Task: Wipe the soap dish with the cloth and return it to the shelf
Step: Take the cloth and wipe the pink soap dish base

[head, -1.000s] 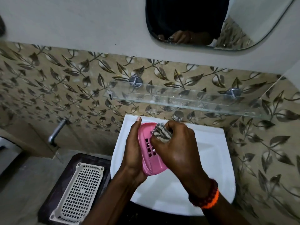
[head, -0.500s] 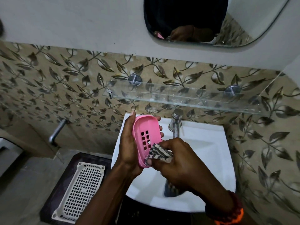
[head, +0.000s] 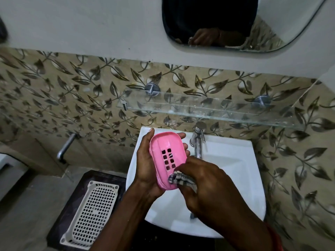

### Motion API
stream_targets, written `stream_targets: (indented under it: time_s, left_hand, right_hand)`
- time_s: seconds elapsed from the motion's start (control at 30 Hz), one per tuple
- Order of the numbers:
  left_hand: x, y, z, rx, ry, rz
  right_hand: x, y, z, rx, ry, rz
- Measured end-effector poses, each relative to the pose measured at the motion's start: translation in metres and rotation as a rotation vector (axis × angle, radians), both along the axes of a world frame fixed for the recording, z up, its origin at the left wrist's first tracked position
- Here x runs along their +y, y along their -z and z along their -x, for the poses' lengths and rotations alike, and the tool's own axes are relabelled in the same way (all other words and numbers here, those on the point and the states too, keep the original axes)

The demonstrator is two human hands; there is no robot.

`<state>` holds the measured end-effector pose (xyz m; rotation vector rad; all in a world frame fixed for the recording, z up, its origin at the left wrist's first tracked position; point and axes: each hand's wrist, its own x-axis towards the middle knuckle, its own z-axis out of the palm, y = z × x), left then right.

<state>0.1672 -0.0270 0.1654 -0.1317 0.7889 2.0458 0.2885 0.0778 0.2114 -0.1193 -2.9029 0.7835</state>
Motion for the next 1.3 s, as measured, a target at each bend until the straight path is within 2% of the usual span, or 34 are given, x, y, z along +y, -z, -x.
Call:
stream_targets:
  time_s: [0.2, 0.37, 0.5, 0.77, 0.9, 1.07, 1.13, 1.2, 1.3]
  left_hand:
    - [0.006, -0.003, -0.013, 0.013, 0.064, -0.009]
    - [0.006, -0.004, -0.009, -0.046, 0.132, -0.058]
    - [0.003, -0.003, -0.004, -0.013, 0.134, -0.022]
    - [0.008, -0.011, -0.004, 0.045, 0.119, 0.009]
    - [0.010, -0.011, 0.000, 0.019, 0.123, -0.039]
    - [0.000, -0.008, 0.007, 0.022, 0.060, -0.035]
    - [0.000, -0.005, 0.004, 0.006, 0.054, -0.016]
    - [0.004, -0.006, -0.001, -0.016, 0.047, -0.008]
    - [0.009, -0.009, -0.005, -0.007, 0.073, -0.034]
  right_hand:
    - [0.005, -0.017, 0.020, 0.170, 0.191, -0.116]
    - [0.002, -0.018, 0.007, 0.071, -0.022, -0.103]
    - [0.003, -0.014, -0.006, 0.041, -0.085, -0.127]
    - [-0.003, -0.003, 0.016, 0.272, 0.090, -0.081]
    - [0.000, 0.004, 0.025, 0.329, 0.161, 0.039]
    - [0.017, 0.004, 0.025, 0.287, 0.338, 0.566]
    - [0.023, 0.003, 0.020, 0.368, 0.356, 0.449]
    - [0.019, 0.001, 0.019, 0.451, 0.372, 0.167]
    - [0.002, 0.002, 0.020, 0.418, 0.279, -0.006]
